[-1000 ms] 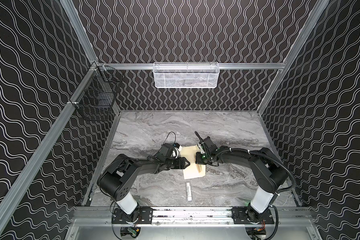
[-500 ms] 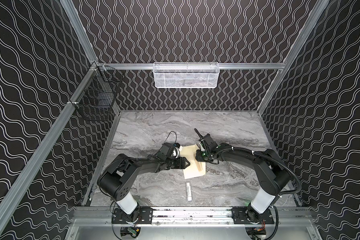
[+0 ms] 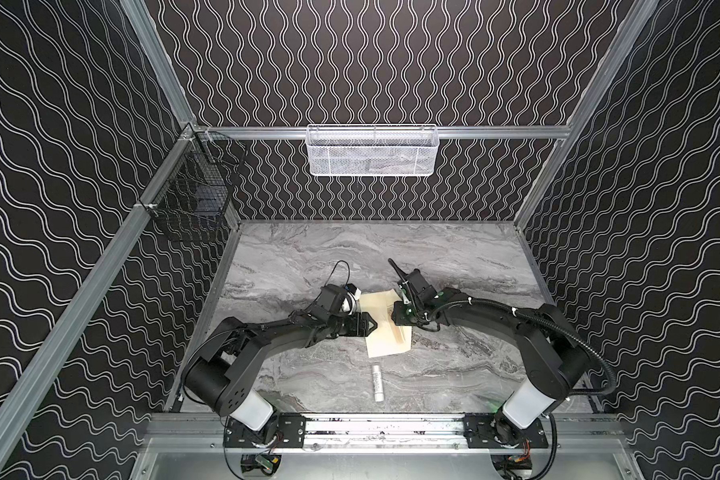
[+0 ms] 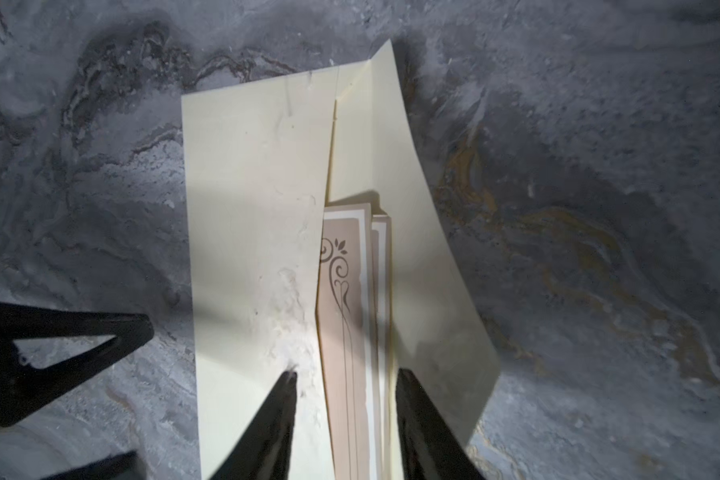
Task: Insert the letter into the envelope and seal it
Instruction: 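Push the letter deeper into the envelope with the right gripper while the left holds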
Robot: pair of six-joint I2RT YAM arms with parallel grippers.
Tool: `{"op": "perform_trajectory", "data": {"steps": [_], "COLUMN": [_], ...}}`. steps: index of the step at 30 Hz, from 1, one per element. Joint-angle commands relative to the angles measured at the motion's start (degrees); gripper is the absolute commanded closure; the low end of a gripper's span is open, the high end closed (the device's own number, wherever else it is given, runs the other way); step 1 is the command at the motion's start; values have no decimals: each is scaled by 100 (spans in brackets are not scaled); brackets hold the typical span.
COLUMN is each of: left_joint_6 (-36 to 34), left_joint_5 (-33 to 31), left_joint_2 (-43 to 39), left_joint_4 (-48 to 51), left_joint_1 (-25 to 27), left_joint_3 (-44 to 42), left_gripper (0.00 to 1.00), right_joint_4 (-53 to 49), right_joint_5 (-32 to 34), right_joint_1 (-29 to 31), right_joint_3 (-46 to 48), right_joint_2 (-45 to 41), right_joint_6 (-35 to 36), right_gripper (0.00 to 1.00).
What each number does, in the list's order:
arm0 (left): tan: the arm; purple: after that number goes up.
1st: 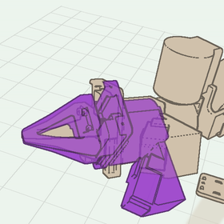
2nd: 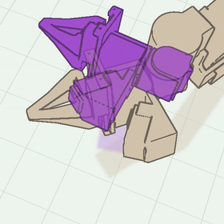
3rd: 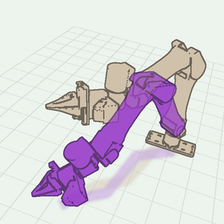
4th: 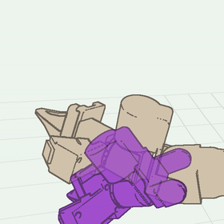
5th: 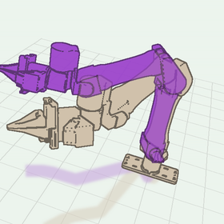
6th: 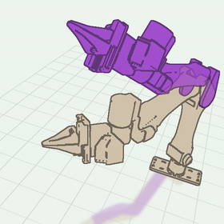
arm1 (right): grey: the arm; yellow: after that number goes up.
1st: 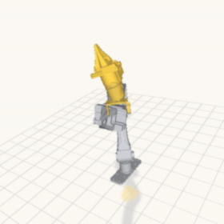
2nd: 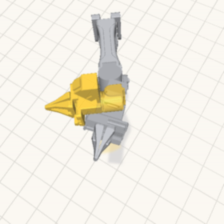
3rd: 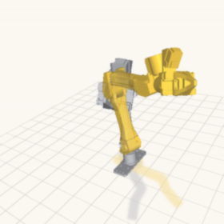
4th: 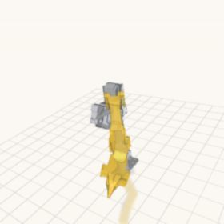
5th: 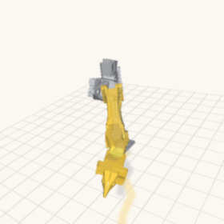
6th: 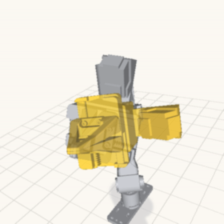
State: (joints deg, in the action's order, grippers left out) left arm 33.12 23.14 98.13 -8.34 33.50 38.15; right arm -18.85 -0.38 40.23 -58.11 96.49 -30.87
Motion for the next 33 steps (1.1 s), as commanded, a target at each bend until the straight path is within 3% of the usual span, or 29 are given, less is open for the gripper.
{"op": "perform_trajectory", "data": {"steps": [1,12,22,27,33], "left_joint_6": [223,305,256,256,213], "left_joint_5": [-12,-166,261,367,323], "left_joint_2": [-13,-27,413,486,459], "left_joint_4": [-92,266,-17,-53,49], "left_joint_1": [39,158,205,228,228], "left_joint_3": [13,216,289,316,351], "left_gripper": [22,7,17,27,29], "right_joint_4": [72,206,382,400,431], "right_joint_5": [115,5,-150,-179,-225], "right_joint_1": [46,86,90,85,90], "right_joint_3": [63,373,440,404,383], "right_joint_2": [-129,-189,49,116,186], "right_joint_6": [-120,-84,-105,-105,-115], "right_gripper": [54,51,55,55,57]}}
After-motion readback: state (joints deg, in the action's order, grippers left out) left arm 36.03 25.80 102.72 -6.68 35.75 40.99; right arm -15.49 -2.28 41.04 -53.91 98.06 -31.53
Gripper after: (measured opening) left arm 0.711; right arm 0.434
